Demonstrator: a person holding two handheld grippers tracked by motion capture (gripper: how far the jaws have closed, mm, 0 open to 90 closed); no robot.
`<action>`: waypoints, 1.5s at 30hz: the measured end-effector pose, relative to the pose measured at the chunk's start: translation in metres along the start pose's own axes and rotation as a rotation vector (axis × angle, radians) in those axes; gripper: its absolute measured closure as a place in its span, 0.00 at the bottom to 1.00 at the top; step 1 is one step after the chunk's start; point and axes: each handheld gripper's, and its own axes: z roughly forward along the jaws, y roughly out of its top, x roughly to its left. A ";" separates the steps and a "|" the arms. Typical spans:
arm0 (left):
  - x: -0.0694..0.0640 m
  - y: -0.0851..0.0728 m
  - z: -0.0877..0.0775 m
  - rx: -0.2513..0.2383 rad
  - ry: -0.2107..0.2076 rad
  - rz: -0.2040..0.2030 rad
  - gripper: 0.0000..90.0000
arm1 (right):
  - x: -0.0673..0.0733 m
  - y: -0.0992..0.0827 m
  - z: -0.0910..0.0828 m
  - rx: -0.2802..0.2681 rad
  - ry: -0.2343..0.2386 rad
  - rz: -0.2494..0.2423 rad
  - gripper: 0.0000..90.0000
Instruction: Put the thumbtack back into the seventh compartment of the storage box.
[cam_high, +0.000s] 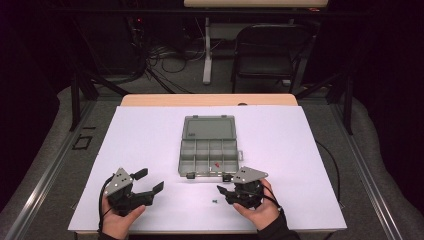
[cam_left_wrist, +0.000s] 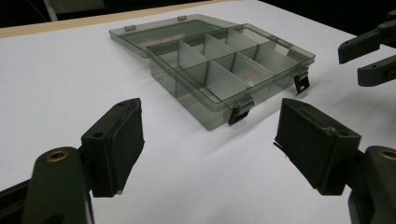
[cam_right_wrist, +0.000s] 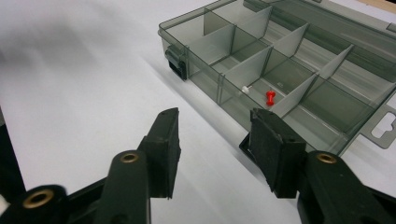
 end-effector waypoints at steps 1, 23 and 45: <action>0.000 0.000 0.000 -0.001 -0.003 0.001 0.25 | 0.000 -0.001 0.000 -0.003 0.002 0.001 0.61; 0.000 0.000 0.000 -0.004 -0.003 -0.002 0.25 | 0.002 -0.004 0.004 -0.002 0.015 0.012 0.66; 0.005 0.000 -0.002 -0.008 0.002 0.004 0.25 | 0.018 -0.018 0.026 0.082 0.134 -0.039 0.76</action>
